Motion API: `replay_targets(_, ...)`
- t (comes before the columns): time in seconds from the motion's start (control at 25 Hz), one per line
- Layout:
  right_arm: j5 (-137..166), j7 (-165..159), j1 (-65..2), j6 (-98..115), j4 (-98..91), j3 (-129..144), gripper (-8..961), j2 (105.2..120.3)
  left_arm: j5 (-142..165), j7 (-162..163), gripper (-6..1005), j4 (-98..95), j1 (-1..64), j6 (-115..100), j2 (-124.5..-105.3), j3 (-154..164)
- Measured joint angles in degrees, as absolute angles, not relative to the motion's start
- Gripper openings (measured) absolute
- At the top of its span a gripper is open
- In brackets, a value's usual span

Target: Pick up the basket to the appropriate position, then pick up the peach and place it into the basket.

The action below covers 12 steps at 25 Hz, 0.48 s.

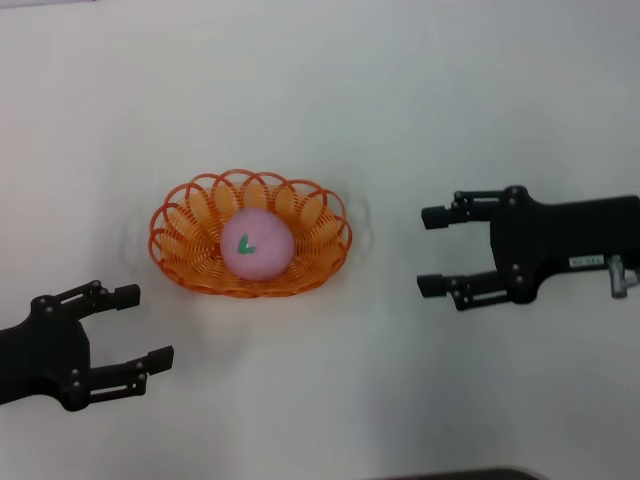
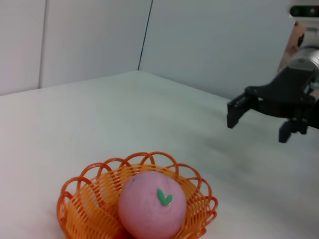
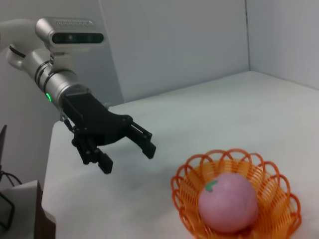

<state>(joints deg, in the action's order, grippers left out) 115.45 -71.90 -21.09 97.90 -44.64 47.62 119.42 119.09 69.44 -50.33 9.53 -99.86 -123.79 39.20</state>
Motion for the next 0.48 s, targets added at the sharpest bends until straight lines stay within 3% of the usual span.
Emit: replay_targets(0.48,116.1,-62.0,-16.7,95.5,-38.8,43.8,931,119.34,119.1,69.1,860,-49.1,9.6,-99.2,-123.75,39.1)
